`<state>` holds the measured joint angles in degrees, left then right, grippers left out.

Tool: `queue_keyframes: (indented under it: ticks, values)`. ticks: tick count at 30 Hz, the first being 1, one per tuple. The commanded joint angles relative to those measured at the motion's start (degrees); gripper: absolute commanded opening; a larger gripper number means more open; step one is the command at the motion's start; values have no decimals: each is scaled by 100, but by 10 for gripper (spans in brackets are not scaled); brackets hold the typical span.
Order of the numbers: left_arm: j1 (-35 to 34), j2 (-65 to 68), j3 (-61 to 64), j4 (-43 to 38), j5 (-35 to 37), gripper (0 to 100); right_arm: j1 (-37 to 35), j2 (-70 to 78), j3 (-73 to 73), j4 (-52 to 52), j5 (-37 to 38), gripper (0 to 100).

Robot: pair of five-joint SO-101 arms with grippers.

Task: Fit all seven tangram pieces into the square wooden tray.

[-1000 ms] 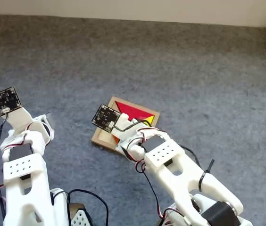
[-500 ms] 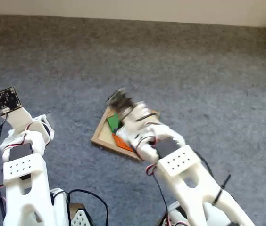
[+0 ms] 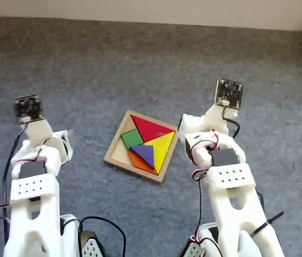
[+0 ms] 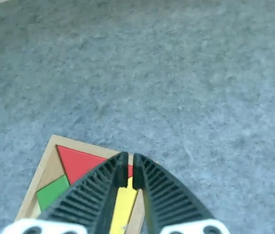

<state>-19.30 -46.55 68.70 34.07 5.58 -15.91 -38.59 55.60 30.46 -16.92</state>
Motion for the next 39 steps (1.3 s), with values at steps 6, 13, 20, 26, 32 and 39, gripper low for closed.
queue_keyframes:
  ticks: [6, 13, 20, 26, 32, 39]
  values:
    - [1613, -92, -2255, 1864, -580, 227, 286, -207, -40, -163, -79, 27]
    - [2721, -92, -2695, 2224, -949, 227, 295, -207, 312, -848, -79, 27]
    - [3442, -92, -2369, 2277, -589, 231, 295, -207, 523, -1376, -44, 27]
    - [3916, -84, -2334, 2277, -589, 252, 716, -207, 514, -1376, -44, 27]
    - [4084, -75, -2334, 2277, -607, 293, 1244, -207, 514, -1376, -53, 27]
    - [4330, 242, -2369, 2303, -1152, 295, 1332, -215, 505, -1385, -44, 27]
